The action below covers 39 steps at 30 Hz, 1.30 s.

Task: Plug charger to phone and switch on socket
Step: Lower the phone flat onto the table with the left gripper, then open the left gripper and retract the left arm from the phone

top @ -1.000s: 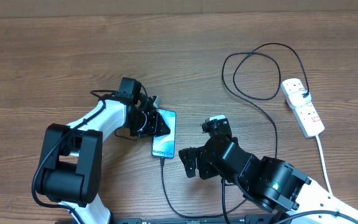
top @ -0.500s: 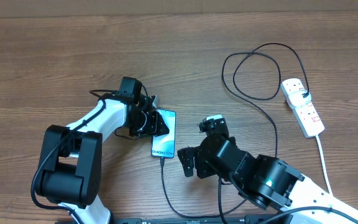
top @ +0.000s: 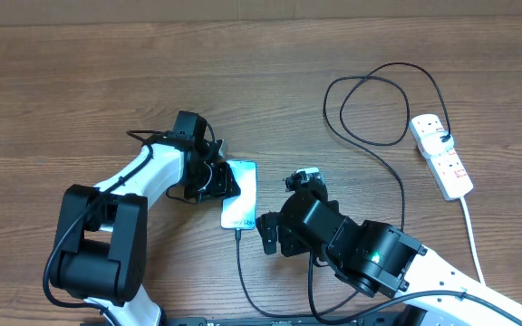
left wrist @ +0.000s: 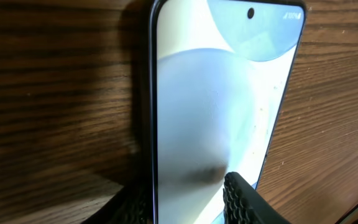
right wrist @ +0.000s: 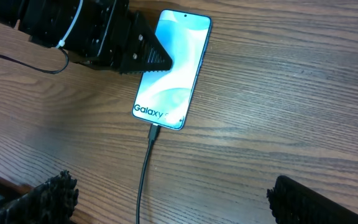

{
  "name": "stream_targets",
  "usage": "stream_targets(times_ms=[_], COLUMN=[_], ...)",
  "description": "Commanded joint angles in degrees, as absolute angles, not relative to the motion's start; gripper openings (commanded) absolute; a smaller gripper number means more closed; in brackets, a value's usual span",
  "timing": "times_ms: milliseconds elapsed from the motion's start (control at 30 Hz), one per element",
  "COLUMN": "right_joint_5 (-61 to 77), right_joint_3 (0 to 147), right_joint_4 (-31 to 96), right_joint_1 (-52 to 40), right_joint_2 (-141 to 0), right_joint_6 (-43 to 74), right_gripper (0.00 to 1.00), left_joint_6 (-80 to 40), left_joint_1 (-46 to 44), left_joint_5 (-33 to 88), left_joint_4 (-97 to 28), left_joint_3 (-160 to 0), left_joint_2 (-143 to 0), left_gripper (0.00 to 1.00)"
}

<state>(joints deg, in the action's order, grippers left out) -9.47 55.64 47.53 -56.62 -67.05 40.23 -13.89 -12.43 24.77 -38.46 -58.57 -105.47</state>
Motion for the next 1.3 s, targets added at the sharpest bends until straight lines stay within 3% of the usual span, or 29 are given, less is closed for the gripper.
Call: stream_targets(times_ms=[0, 167, 333, 633, 967, 1267], right_joint_5=[-10.46, -10.46, -10.48, -15.33, -17.19, -23.16], right_joint_3=[56.23, 56.23, 56.23, 56.23, 56.23, 56.23], right_joint_4=[46.83, 46.37, 45.69, 40.64, 32.05, 33.71], right_joint_1=[-56.51, -56.51, -56.51, -56.51, -56.51, -56.36], right_joint_2=[-67.0, -67.0, -67.0, -67.0, -67.64, -69.28], right_joint_6=[40.77, 40.75, 40.62, 40.51, 40.53, 40.77], right_gripper=[1.0, 1.0, 1.0, 1.0, 1.0, 1.0], left_joint_6=[-15.29, -15.46, -15.49, -15.9, -19.38, -26.37], left_joint_1=[-12.4, -12.4, -12.38, -12.43, -13.87, -23.03], left_joint_5=[14.76, 14.79, 14.55, 13.93, 10.31, -0.21], left_joint_4=[-38.89, -39.05, -43.22, -61.45, -71.64, -74.06], left_joint_3=[-56.42, -56.8, -60.03, -71.68, -72.14, -72.1], left_joint_2=[-108.22, -108.22, -108.2, -105.01, -80.97, -53.45], left_gripper=[0.41, 0.46, 0.6, 0.52, 0.49, 0.5])
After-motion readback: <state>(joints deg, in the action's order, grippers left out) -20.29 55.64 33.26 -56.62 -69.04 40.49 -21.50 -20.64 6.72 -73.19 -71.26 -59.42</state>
